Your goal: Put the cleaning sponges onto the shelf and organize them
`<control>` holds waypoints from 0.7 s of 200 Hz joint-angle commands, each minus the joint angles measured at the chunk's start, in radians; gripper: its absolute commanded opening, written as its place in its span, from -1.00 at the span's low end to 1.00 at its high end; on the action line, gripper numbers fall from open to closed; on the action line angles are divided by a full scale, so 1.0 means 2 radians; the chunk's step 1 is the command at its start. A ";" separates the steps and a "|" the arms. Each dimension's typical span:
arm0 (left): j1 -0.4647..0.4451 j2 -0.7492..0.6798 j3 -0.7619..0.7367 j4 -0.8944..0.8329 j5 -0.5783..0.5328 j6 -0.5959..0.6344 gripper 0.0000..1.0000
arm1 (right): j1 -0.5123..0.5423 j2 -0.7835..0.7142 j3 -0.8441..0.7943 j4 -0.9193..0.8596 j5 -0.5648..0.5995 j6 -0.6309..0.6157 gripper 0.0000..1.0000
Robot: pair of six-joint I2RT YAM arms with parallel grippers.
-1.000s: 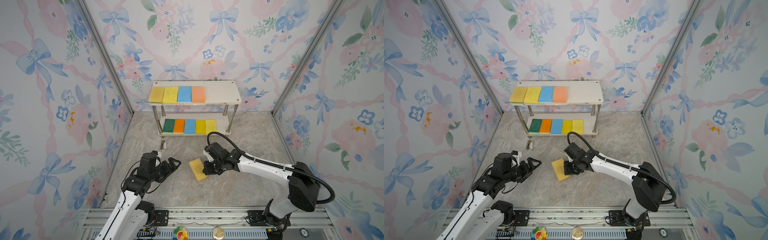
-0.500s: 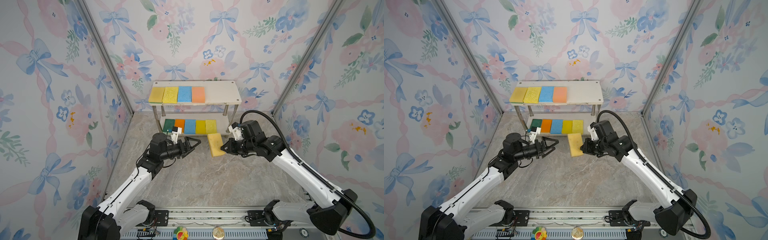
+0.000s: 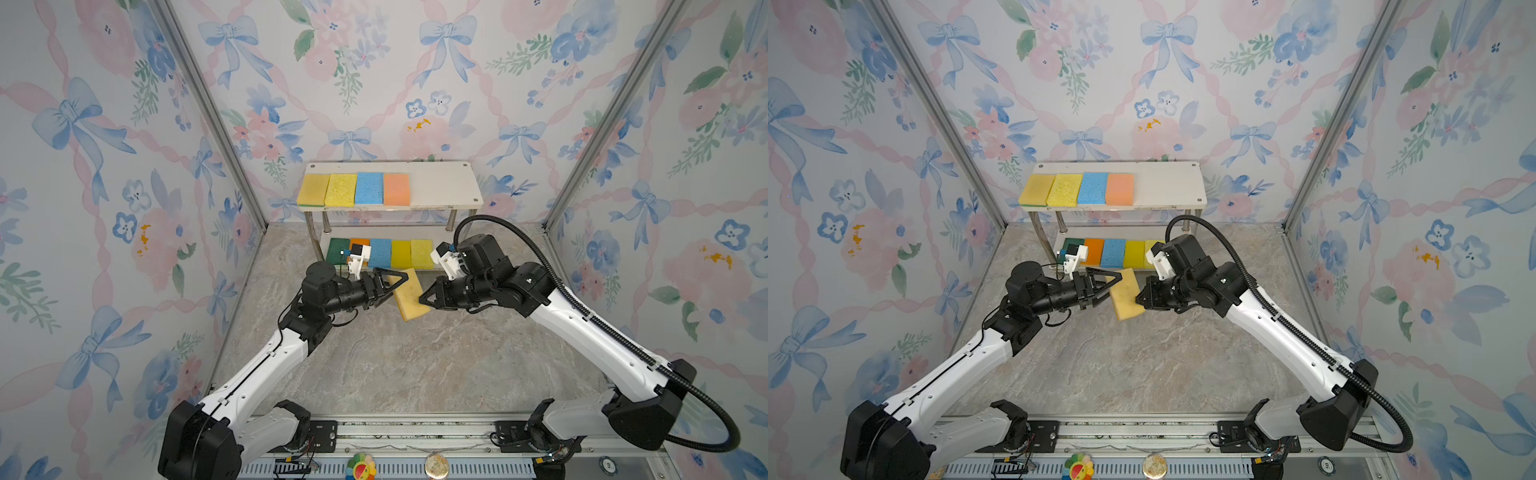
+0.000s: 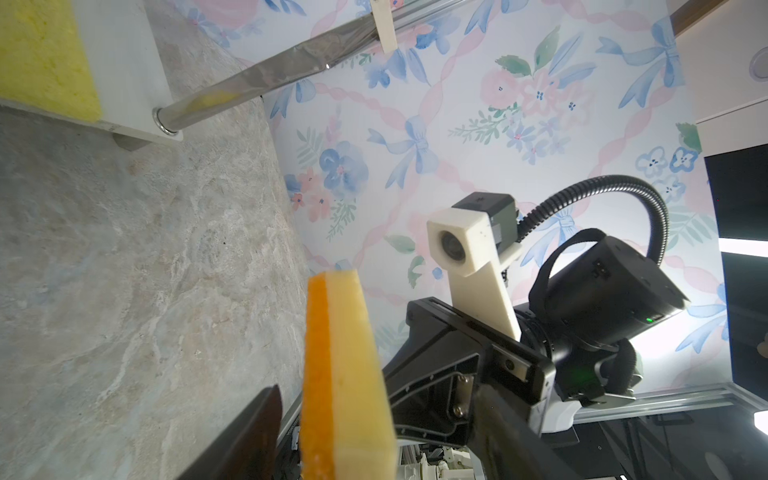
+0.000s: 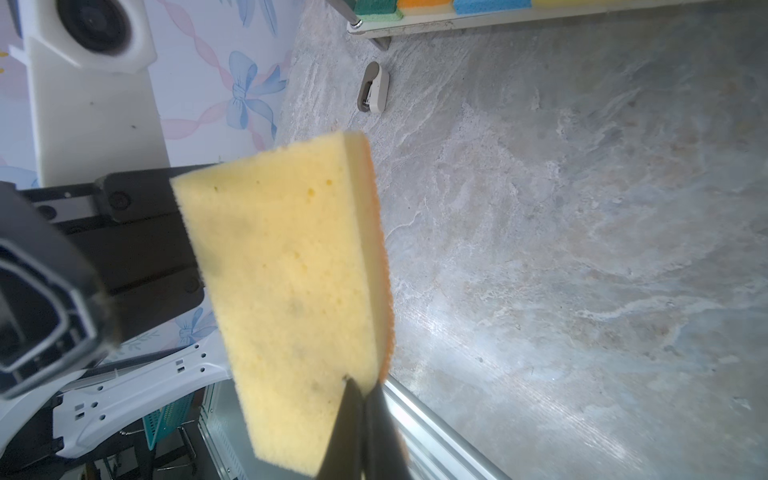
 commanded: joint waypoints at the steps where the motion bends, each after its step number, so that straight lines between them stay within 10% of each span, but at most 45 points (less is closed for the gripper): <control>1: -0.003 -0.006 -0.008 0.004 -0.007 0.000 -0.03 | 0.007 -0.003 0.013 -0.011 -0.005 -0.002 -0.93; 47: -0.004 -0.013 -0.004 -0.004 -0.020 0.007 -1.00 | 0.008 -0.026 -0.011 0.014 -0.007 0.024 -0.61; 91: 0.006 -0.023 -0.009 0.013 -0.022 -0.021 -1.00 | -0.007 -0.099 -0.080 0.054 -0.022 0.077 0.27; 140: 0.008 -0.016 0.010 0.032 -0.004 -0.067 -1.00 | -0.011 -0.147 -0.149 0.139 -0.064 0.121 0.37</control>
